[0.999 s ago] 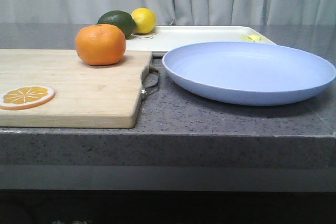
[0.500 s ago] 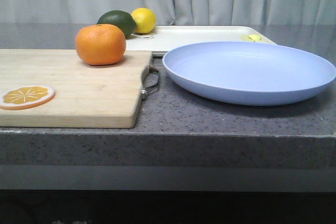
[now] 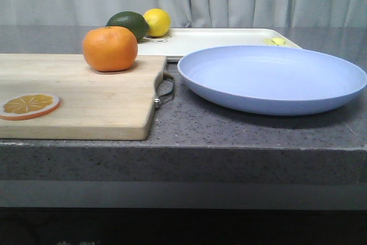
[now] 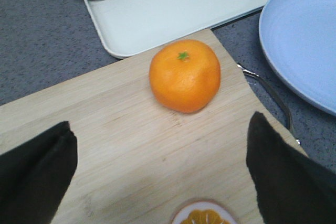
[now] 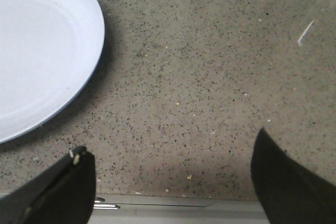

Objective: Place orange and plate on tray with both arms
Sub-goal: 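Lower the left gripper onto the orange on the cutting board and grasp, then lift the orange with the left gripper and carry it toward the plate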

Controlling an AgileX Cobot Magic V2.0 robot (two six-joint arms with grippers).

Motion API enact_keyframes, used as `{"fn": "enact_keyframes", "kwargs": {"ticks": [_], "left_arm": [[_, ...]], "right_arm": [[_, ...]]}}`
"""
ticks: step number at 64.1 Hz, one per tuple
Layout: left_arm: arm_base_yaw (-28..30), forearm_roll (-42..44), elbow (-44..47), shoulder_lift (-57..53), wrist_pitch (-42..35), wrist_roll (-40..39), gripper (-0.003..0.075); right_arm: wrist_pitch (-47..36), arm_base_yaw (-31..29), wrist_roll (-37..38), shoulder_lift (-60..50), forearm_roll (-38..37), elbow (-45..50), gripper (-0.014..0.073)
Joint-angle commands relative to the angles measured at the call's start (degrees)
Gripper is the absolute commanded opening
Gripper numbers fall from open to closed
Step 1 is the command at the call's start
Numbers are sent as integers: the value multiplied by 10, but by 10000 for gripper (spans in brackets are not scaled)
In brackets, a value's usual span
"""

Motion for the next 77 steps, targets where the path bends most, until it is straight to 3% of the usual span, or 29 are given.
{"fn": "enact_keyframes", "kwargs": {"ticks": [1, 29, 53, 59, 71, 77], "left_arm": [[-14, 2, -55, 40, -40, 0, 676], [-38, 18, -199, 241, 1, 0, 676], [-38, 20, -236, 321, 20, 0, 671], [-38, 20, -236, 322, 22, 0, 617], [-40, 19, -252, 322, 27, 0, 430], [-48, 19, -270, 322, 27, 0, 423]], "right_arm": [[-30, 1, -4, 3, -1, -16, 612], [-29, 1, -4, 3, -1, -16, 612], [-29, 1, -4, 3, -1, -16, 612], [-29, 1, -4, 3, -1, -16, 612], [-28, 1, -4, 3, 0, -16, 612], [-26, 1, -4, 3, 0, -16, 612]]}}
